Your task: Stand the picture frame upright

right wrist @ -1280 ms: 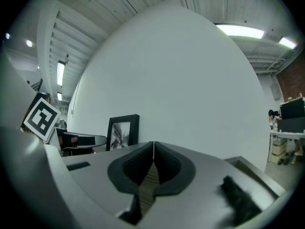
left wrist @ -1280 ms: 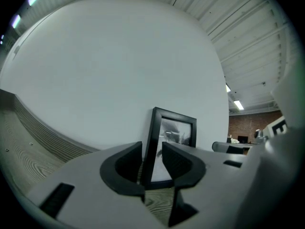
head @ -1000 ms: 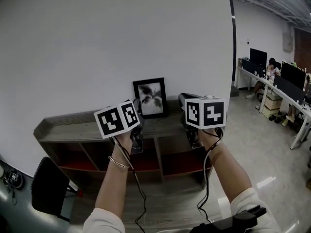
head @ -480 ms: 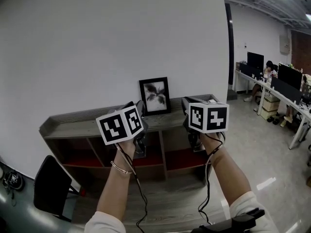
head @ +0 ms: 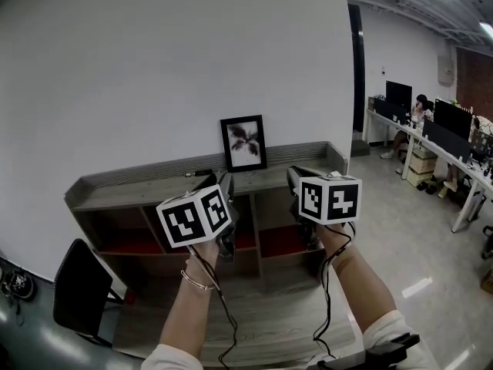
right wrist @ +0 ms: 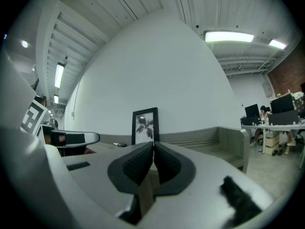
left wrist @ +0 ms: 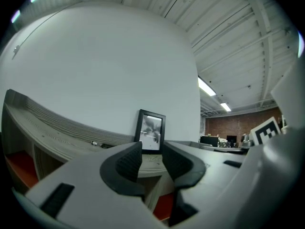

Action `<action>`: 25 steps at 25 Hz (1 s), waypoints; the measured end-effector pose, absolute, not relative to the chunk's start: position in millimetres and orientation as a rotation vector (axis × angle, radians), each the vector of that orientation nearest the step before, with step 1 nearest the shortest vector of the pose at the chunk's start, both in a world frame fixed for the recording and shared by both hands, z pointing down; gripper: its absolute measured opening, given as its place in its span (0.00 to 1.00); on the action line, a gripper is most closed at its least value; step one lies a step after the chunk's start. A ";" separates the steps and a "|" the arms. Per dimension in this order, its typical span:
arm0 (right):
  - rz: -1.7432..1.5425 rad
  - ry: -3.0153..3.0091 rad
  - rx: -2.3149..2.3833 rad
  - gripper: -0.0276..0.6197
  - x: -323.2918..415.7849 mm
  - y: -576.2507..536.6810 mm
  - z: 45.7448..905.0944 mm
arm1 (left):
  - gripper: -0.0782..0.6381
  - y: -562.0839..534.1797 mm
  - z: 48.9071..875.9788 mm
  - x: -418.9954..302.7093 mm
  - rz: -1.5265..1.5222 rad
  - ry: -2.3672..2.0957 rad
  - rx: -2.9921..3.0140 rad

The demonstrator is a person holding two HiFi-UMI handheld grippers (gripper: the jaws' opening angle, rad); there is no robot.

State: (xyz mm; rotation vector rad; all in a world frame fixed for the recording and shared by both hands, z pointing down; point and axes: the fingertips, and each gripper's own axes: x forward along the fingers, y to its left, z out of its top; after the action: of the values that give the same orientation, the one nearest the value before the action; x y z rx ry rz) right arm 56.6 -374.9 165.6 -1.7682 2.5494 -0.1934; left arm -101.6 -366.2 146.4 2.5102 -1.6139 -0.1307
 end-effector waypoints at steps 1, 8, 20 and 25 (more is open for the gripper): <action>-0.210 2.553 -1.765 0.09 56.3 -372.6 171.3 | 0.28 -362.4 151.5 -101.2 -0.126 -1.609 2.509; -0.291 2.575 -1.746 0.09 52.1 -353.6 209.7 | 0.28 -347.3 202.6 -105.1 -0.099 -1.564 2.443; -0.404 2.567 -1.812 0.09 59.7 -331.2 295.4 | 0.25 -319.7 311.8 -115.3 0.073 -1.603 2.311; -0.461 2.600 -1.825 0.09 58.6 -328.7 334.0 | 0.23 -316.3 352.7 -115.7 0.136 -1.627 2.237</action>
State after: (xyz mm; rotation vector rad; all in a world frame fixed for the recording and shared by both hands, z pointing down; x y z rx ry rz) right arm 58.6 -328.7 334.0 -1.8248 2.6000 -0.4610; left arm -115.7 -316.3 352.7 2.2375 -1.6271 0.1356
